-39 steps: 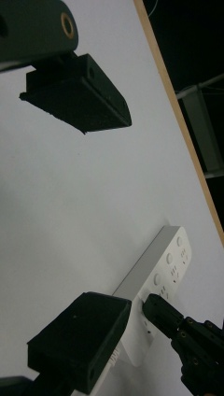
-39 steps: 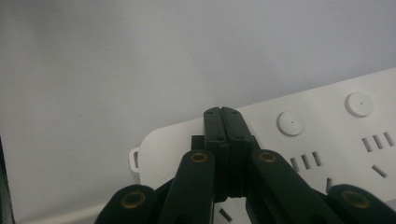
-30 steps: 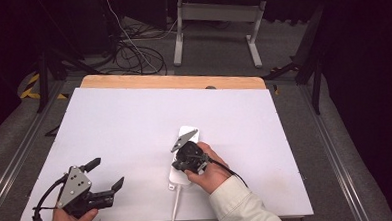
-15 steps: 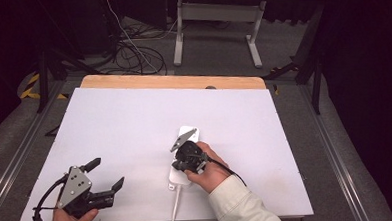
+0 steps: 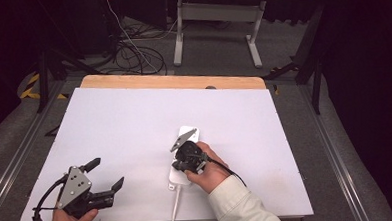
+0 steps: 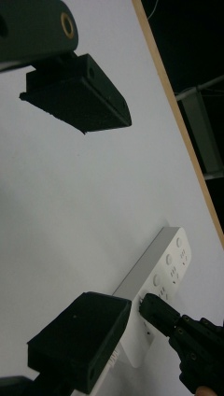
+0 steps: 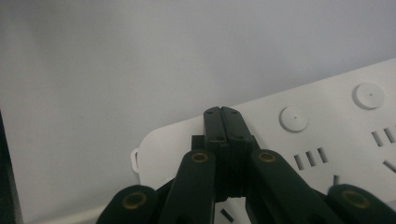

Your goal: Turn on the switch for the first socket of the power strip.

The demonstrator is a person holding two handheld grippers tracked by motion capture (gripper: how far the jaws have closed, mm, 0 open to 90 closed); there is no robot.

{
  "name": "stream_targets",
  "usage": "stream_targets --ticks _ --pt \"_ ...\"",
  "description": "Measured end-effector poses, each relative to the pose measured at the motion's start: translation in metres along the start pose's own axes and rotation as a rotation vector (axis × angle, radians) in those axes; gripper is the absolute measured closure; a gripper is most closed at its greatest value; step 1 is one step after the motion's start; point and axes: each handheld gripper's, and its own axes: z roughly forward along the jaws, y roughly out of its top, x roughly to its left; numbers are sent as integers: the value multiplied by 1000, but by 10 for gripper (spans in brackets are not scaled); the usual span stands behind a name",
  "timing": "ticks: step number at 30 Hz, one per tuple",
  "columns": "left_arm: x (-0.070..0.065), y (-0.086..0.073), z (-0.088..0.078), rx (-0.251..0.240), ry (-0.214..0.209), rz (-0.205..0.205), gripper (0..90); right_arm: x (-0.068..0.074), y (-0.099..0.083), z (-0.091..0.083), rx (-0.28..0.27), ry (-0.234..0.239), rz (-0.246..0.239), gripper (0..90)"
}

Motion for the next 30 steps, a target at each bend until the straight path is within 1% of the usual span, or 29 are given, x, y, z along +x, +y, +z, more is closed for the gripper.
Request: stream_targets --ticks 2,3,4,5,6,7,8,9,11,13,14,19,22,26,30 --pt "0 0 0 0 -2 -2 129 1 0 0 -5 -6 3 900" --pt "0 0 0 0 -2 -1 129 1 -1 -2 -24 -7 1 900" --pt "1 0 -1 -1 1 4 129 1 -1 -5 -51 5 1 900" --pt "1 0 0 -3 0 -4 129 0 -1 -7 -68 12 0 900" --pt "1 0 0 -3 0 -4 129 0 0 -10 -88 26 10 900" --pt "2 0 0 0 1 1 129 0 2 -13 -101 35 9 900" --pt "2 0 0 0 1 1 130 0 2 -13 -101 35 9 900" --pt "1 0 0 -1 -3 -4 129 3 5 -20 -115 23 0 900" --pt "1 0 0 -4 -2 -3 129 6 8 -25 -129 12 -14 900" --pt "1 0 0 -4 -1 -3 130 8 9 -28 -137 8 -15 900" --pt "1 0 0 -4 0 -3 129 9 10 -33 -155 2 -22 900" --pt "1 0 -1 -4 3 4 129 11 10 -42 -187 -13 -25 900" --pt "1 0 0 -2 -1 -2 129 12 9 -45 -198 -13 -24 900" --pt "1 0 0 0 1 -1 129 15 8 -50 -215 -20 -39 900" --pt "1 0 0 -1 1 -3 129 15 8 -54 -231 -19 -39 900"
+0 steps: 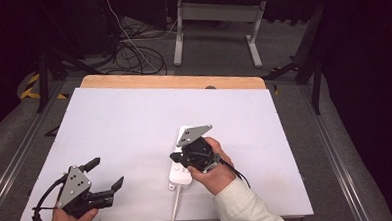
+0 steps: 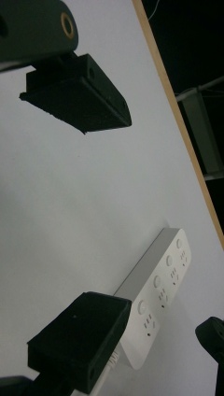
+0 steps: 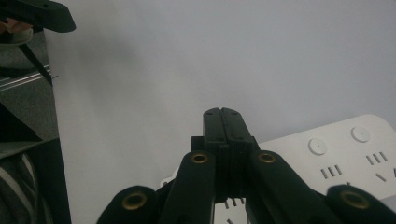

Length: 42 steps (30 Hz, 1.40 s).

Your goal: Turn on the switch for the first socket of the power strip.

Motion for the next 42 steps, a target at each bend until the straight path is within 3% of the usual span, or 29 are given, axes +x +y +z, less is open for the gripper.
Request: stream_targets --ticks 4,5,13,15,22,33,42 --pt "0 0 0 1 0 1 129 1 0 -3 -7 2 -3 900" --pt "0 0 0 3 -1 0 129 1 0 -4 -9 3 8 819" --pt "0 0 0 2 -1 -4 130 0 -1 -16 -61 -3 20 645" --pt "0 0 0 2 1 -1 129 -1 -2 -25 -93 -18 26 563" --pt "0 0 0 2 2 -7 129 -4 -6 -47 -139 -79 26 400" --pt "0 0 0 4 5 -1 129 -8 -29 -78 -193 -153 50 278" --pt "0 0 0 3 6 -4 129 -12 -57 -93 -242 -163 84 237"
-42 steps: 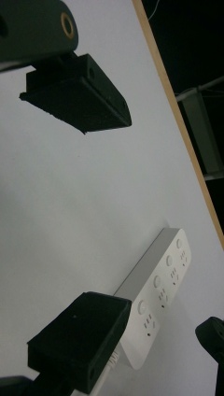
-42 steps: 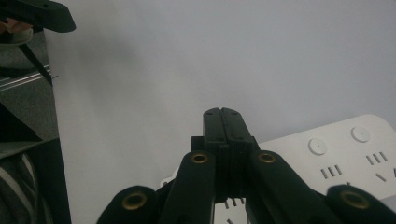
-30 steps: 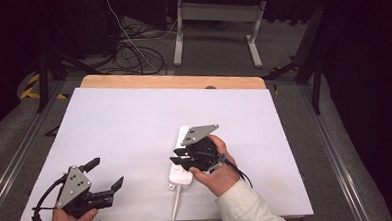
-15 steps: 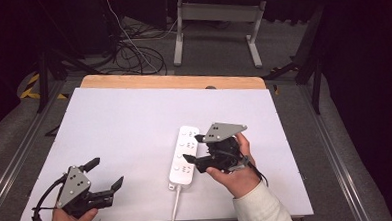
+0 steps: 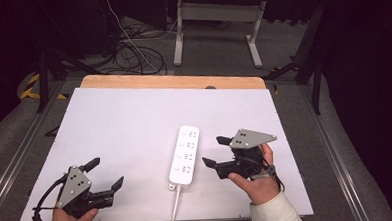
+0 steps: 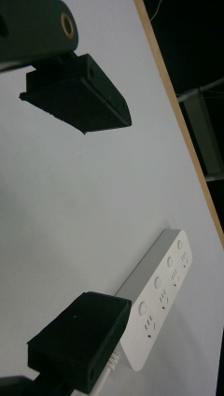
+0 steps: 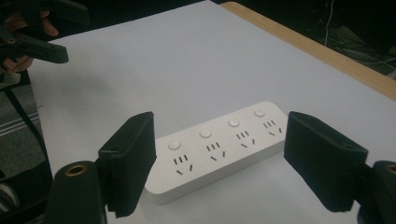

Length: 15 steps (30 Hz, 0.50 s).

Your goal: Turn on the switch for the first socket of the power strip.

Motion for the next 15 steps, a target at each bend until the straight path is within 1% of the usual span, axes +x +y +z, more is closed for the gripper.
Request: stream_targets --ticks 3,4,5,6,7,8,9,11,13,15 --pt "0 0 0 -1 -1 -2 129 -3 -6 -4 -14 6 11 227" --pt "0 0 0 0 1 3 129 -7 -13 -7 -18 13 23 213" --pt "0 0 0 0 2 2 129 -7 -13 -7 -18 13 23 213" --pt "0 0 0 -1 1 3 130 -8 -18 -8 -15 11 21 199" --pt "0 0 0 -2 -2 -3 130 -8 -18 -8 -15 11 21 199" --pt "0 0 0 -3 0 -1 129 -11 -24 -10 -16 4 15 197" --pt "0 0 -1 -3 -1 -4 129 -11 -24 -10 -16 4 15 197" --pt "1 0 -1 -2 -1 2 129 -13 -30 -12 -20 1 23 194" --pt "1 1 -1 -4 -1 0 129 -16 -36 -13 -21 3 34 183" --pt "1 1 -2 -9 -2 -6 129 -18 -43 -14 -22 2 33 179"
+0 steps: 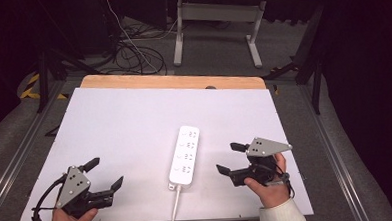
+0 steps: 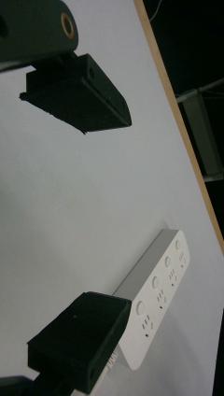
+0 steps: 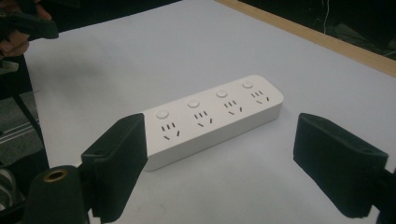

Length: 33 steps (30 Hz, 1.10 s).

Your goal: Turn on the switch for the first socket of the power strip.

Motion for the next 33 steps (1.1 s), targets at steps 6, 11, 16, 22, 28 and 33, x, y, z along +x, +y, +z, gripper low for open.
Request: stream_targets --ticks 6,11,16,22,28,33 --pt "0 1 -3 -10 14 8 129 -6 -17 -2 -3 -1 -3 159" --pt "2 2 -7 -13 12 1 129 -12 -31 -3 5 -8 3 144" --pt "1 4 -10 -6 -4 -13 137 -17 -45 -2 12 -12 20 139" --pt "2 3 -12 -1 -11 -22 136 -22 -61 -1 25 -20 37 133" --pt "3 -2 -15 16 -11 -28 130 -23 -75 0 45 -30 60 133" --pt "1 -3 -13 24 -23 -25 127 -24 -88 1 81 -23 69 133"
